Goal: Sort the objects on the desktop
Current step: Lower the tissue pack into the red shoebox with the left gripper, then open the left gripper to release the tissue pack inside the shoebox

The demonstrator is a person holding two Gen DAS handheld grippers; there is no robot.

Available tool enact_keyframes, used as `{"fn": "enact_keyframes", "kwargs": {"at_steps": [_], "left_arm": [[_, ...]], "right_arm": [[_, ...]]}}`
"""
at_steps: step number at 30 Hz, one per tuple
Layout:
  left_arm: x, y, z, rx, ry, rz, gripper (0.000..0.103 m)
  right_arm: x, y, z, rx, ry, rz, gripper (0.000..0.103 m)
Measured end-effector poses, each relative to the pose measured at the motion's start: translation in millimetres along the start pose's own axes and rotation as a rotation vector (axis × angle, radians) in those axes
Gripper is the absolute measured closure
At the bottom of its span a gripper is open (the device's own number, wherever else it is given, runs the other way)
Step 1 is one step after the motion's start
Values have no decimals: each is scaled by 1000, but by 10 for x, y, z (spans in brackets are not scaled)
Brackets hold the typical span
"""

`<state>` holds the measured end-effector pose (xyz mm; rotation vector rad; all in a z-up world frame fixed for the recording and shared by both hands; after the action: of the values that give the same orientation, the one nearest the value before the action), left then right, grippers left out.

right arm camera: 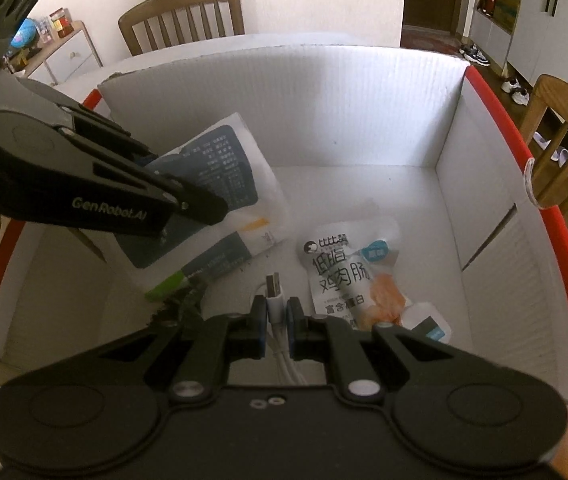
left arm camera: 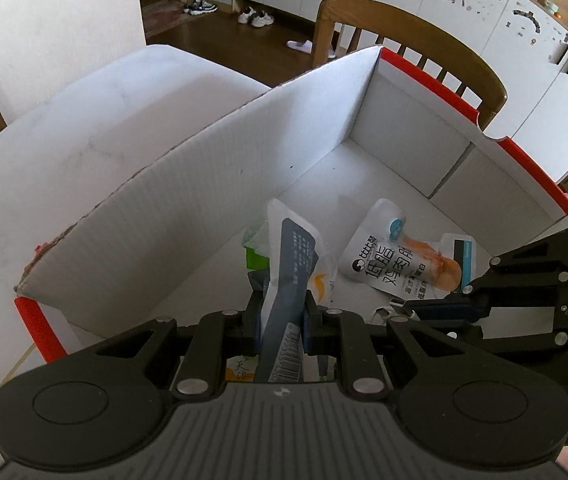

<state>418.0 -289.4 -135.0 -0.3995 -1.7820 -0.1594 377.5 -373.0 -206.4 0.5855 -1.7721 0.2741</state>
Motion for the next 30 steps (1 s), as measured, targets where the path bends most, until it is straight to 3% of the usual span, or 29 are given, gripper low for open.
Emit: {"fn": "enact_keyframes", "kwargs": {"at_steps": [13,17,20,21,30], "left_arm": [[41,77,6,50,-20,-11,81],[83,65,5,43,-31,-11,71],[130,48,10,37,-47,-8,45],[150,34,8,31,-55,-3,42],[325,-1,45,36,-103,11,40]], "right_arm": [[-20,-39,-14,-5,18,12,83],[36,-35,6,-13,14,13,80],[59,-43,12,-14,7,10,76],[72,-43,19,-14,4,10,75],[223,-32,39,-14,-31,5,62]]}}
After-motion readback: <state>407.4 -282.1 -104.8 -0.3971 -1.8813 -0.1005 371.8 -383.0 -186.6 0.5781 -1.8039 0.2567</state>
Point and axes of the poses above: each gripper's, at about its wrist camera, not at the fingertips, and x roughly against the way its jaws point, y to its left, z to its underside, the point moved 7 cm from there along -x, roughly the way its jaws point, and after that the axes turned 13 degrees about y, right-handed, at the moved point
